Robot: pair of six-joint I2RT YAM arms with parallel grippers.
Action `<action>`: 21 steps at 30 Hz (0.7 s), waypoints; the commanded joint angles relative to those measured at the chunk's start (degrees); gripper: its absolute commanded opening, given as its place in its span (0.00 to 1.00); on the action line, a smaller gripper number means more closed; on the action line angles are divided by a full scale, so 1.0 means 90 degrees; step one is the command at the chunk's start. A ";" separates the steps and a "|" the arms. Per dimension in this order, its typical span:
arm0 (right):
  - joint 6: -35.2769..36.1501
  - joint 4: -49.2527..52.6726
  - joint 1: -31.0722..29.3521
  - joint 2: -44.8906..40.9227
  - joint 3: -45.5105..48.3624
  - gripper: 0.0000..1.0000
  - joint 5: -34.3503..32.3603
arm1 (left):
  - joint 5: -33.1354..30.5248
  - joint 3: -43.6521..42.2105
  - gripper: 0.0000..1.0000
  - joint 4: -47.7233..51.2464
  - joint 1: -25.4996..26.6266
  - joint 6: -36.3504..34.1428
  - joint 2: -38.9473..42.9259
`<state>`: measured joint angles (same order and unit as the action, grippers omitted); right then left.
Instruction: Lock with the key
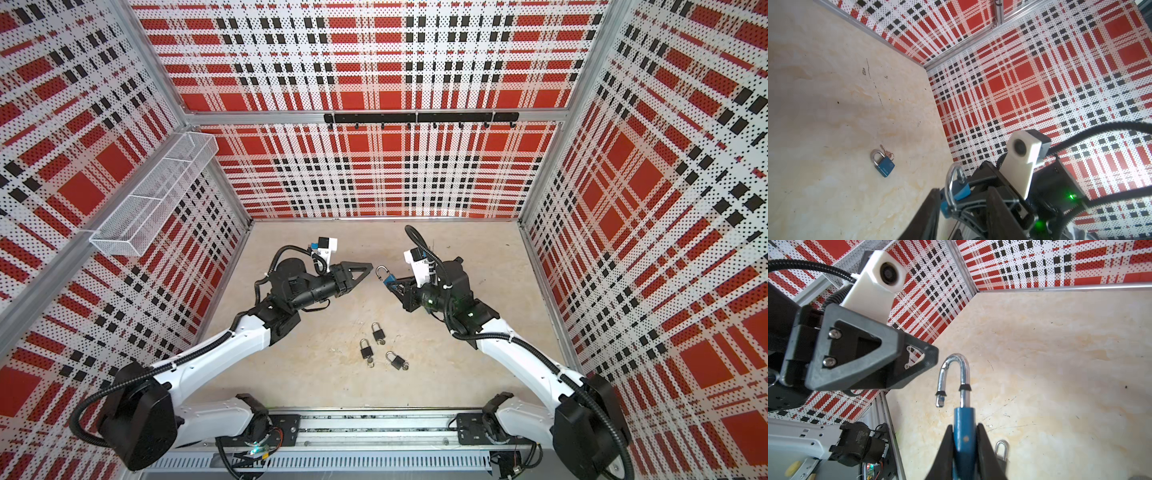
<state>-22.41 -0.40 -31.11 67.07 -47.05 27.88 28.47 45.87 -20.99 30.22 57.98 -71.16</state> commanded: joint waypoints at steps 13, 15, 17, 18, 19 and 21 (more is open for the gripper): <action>-0.0005 0.1535 0.0253 -0.0142 -0.0814 0.00 0.2615 | 0.1965 0.0343 0.39 0.0227 -0.0516 -0.1371 -0.0161; 0.0002 0.1606 0.0300 -0.0146 -0.0808 0.00 0.2766 | 0.2169 0.0355 0.37 0.0223 -0.0505 -0.1390 -0.0139; -0.0093 0.1509 0.0371 -0.0152 -0.0746 0.00 0.3009 | 0.2351 0.0341 0.36 0.0221 -0.0489 -0.1391 -0.0094; -0.0124 0.1472 0.0401 -0.0157 -0.0736 0.00 0.3089 | 0.2433 0.0323 0.35 0.0219 -0.0481 -0.1383 -0.0083; -0.0148 0.1461 0.0421 -0.0159 -0.0743 0.00 0.3139 | 0.2512 0.0310 0.35 0.0214 -0.0465 -0.1382 -0.0061; -0.0160 0.1461 0.0435 -0.0147 -0.0744 0.00 0.3237 | 0.2621 0.0266 0.34 0.0214 -0.0419 -0.1383 -0.0031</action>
<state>-23.77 15.22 -27.53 66.98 -52.53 52.69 48.21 47.20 -18.57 25.93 46.30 -72.38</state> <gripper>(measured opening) 0.159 0.344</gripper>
